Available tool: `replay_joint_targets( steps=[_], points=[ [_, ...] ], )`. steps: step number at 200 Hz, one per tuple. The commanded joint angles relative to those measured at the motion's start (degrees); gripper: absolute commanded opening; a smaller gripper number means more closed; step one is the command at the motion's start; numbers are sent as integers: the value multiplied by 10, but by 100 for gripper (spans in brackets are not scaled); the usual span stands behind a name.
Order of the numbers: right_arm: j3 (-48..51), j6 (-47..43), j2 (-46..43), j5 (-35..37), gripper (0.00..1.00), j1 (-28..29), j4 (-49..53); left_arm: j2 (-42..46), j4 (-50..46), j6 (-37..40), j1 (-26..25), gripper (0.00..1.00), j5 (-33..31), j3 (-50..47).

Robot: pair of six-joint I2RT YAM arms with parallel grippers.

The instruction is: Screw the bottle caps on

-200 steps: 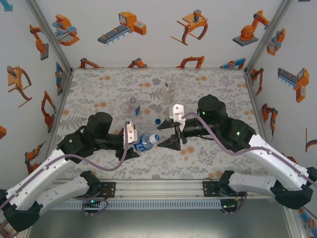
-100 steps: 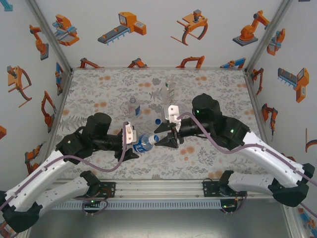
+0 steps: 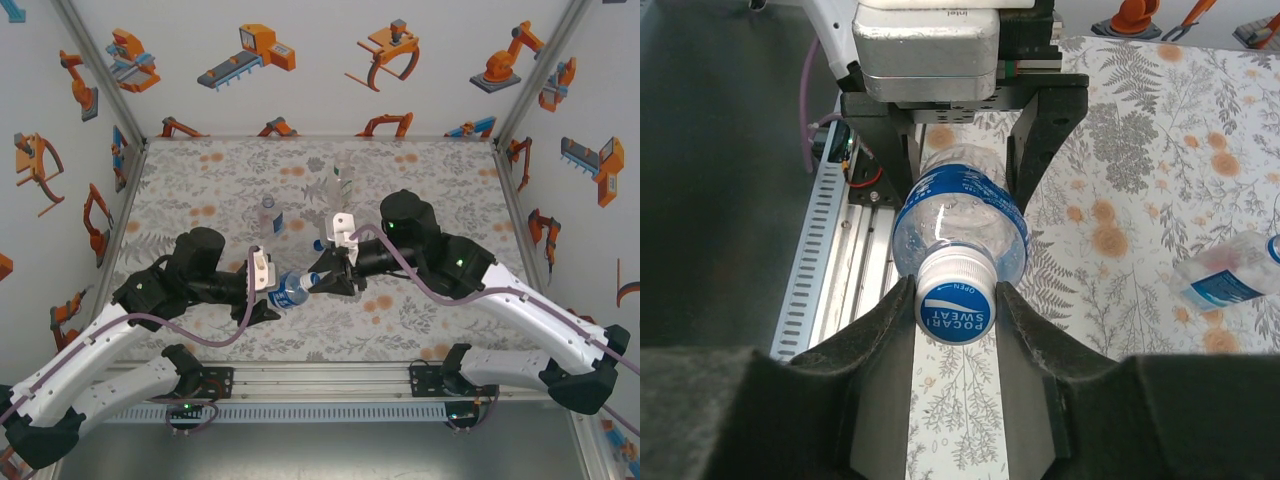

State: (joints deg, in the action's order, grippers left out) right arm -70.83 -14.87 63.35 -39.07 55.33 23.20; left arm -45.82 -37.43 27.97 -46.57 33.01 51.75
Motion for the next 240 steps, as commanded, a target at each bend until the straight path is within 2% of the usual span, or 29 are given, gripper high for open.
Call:
replay_joint_targets(
  steps=[1,32,51,96,125,133,159,195,206,211,216,228,240],
  points=[
    [9,11,-5,-2,28,5,-16,3,5,1,-2,0,16,14],
    [14,97,-7,34,15,4,-27,3,19,-6,-1,0,6,11],
    [28,238,-11,78,0,4,-61,5,44,-16,-2,0,-6,2],
    [63,647,-27,283,0,5,-46,-9,95,-29,-2,0,-26,-19],
    [95,901,-38,351,0,5,-8,-30,119,-29,-2,0,-26,-22],
    [96,938,-35,357,0,4,4,-36,122,-28,-2,0,-26,-21],
    [62,931,-11,353,0,4,45,-51,124,-21,-2,0,-27,-16],
    [31,843,-7,359,1,3,59,-58,121,-14,-2,0,-25,-16],
    [22,793,-14,365,17,3,58,-58,117,-12,-2,0,-24,-15],
    [18,759,-18,365,31,2,54,-57,115,-12,-2,0,-25,-14],
    [17,728,-22,359,40,1,47,-56,114,-10,-3,0,-25,-14],
    [16,631,-32,330,48,-3,23,-52,111,-10,-2,0,-25,-16],
    [12,551,-42,317,52,-4,20,-48,107,-9,-2,0,-24,-16]
  ],
)
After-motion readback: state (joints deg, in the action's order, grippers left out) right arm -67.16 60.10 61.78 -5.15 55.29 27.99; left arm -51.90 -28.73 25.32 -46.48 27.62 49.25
